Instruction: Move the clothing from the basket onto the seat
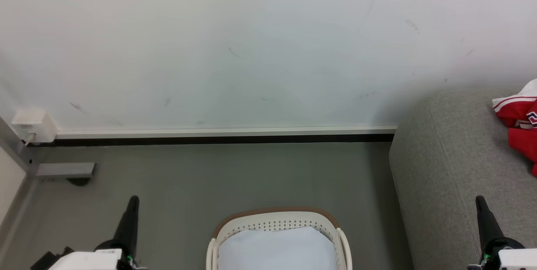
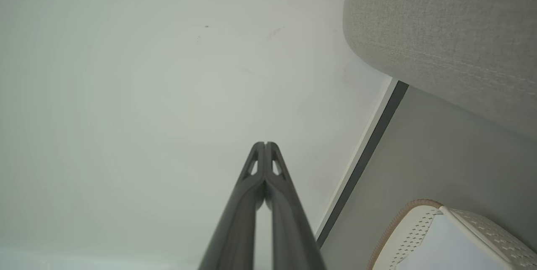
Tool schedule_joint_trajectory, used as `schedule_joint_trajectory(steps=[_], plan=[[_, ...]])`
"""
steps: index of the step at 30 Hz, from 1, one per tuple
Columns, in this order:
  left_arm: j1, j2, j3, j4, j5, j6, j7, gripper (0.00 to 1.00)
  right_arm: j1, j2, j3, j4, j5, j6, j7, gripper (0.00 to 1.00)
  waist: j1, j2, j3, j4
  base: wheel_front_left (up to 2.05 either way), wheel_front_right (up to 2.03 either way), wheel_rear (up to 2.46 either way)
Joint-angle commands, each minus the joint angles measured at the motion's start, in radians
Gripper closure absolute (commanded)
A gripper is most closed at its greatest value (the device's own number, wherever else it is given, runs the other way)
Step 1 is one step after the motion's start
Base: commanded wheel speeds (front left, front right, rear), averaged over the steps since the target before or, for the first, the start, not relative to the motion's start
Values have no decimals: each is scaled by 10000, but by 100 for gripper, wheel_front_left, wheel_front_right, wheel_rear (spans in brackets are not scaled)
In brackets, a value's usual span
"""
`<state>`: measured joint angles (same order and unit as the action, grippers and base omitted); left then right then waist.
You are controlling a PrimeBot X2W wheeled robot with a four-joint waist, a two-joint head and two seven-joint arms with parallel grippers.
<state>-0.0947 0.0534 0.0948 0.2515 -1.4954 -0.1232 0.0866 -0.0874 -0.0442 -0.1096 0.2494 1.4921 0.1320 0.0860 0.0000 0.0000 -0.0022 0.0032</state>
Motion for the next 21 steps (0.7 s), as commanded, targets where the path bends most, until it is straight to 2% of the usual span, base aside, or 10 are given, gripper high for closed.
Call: schedule_joint_trajectory(steps=[1,16,21], plan=[[-121,22,73,-53,-207,-65,41,100,-154,-99,-50,-79,171,-21,44,100,0,0,3,-1,0,0,0],[-185,-30,229,-80,-1256,-109,313,100,-283,-101,-67,-70,1252,-23,313,100,0,0,52,-32,0,0,0],[-181,-30,225,-78,-1235,-109,317,100,-282,-99,-66,-67,1218,-23,315,100,0,0,53,-32,0,0,0]])
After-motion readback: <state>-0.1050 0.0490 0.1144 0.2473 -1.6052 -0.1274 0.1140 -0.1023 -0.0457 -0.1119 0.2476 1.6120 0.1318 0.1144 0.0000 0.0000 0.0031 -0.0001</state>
